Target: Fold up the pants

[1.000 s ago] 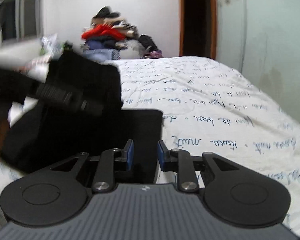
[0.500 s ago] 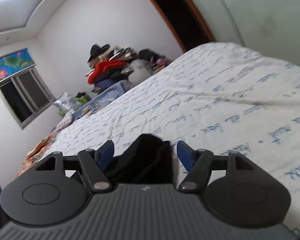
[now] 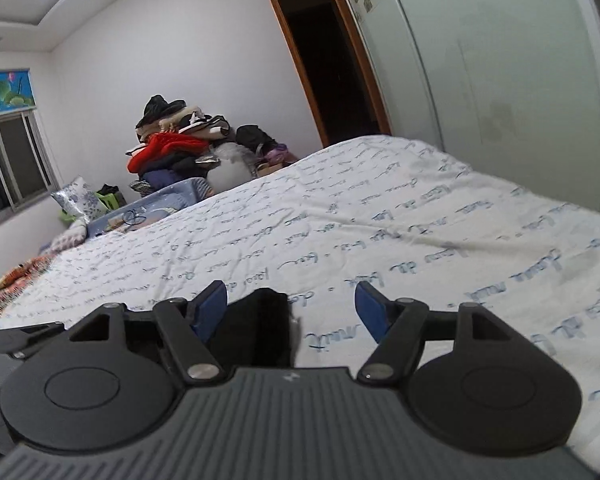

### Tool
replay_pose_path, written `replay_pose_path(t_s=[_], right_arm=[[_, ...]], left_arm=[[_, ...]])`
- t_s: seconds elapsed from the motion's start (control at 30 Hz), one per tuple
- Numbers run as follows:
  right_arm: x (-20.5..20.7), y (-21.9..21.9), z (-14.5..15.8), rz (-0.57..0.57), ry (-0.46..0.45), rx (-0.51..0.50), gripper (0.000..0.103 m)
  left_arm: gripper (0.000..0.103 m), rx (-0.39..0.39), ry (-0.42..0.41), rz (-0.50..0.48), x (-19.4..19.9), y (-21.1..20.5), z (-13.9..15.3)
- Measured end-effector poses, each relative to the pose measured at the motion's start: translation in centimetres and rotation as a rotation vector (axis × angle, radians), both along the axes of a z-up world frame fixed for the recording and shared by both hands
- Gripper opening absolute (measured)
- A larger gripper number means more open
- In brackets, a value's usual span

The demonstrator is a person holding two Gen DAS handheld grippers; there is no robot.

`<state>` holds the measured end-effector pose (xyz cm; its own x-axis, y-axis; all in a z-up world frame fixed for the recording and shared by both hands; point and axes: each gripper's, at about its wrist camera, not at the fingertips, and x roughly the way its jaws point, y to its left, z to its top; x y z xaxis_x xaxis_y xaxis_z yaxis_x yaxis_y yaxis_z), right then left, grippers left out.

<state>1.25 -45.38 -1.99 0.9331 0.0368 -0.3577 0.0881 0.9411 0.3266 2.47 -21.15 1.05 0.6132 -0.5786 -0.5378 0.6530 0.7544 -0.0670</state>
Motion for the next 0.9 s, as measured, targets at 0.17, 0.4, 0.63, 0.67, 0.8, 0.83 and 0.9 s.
replay_pose_path(t_s=[0.17,0.4,0.63,0.67,0.8,0.83,0.9], right_arm=[[-0.9,-0.3,-0.4,0.075,0.024,0.016,0.069],[4.9,2.1,-1.4,0.230,0.079,0.004,0.069],[10.0,2.1,-3.5,0.297,0.166,0.139,0.044],[10.1,2.1,-3.8,0.298,0.175,0.148,0.039],[10.5,1.7,-4.4,0.315,0.179,0.192,0.032],[10.7,1.7,-4.5,0.317,0.182,0.193,0.027],[11.0,1.8,-4.3,0.321,0.187,0.173,0.020]], left_arm=[[0.098,-0.026,0.033,0.345,4.0,6.7,0.4],[0.098,-0.021,0.098,0.634,7.3,13.6,-2.0],[0.099,0.163,0.048,0.748,9.3,15.5,-3.7],[0.099,0.165,0.065,0.753,9.4,16.1,-3.9],[0.099,0.085,0.160,0.739,9.9,17.7,-4.3],[0.099,0.067,0.167,0.734,9.9,17.8,-4.3],[0.099,0.073,0.160,0.730,9.7,17.5,-4.1]])
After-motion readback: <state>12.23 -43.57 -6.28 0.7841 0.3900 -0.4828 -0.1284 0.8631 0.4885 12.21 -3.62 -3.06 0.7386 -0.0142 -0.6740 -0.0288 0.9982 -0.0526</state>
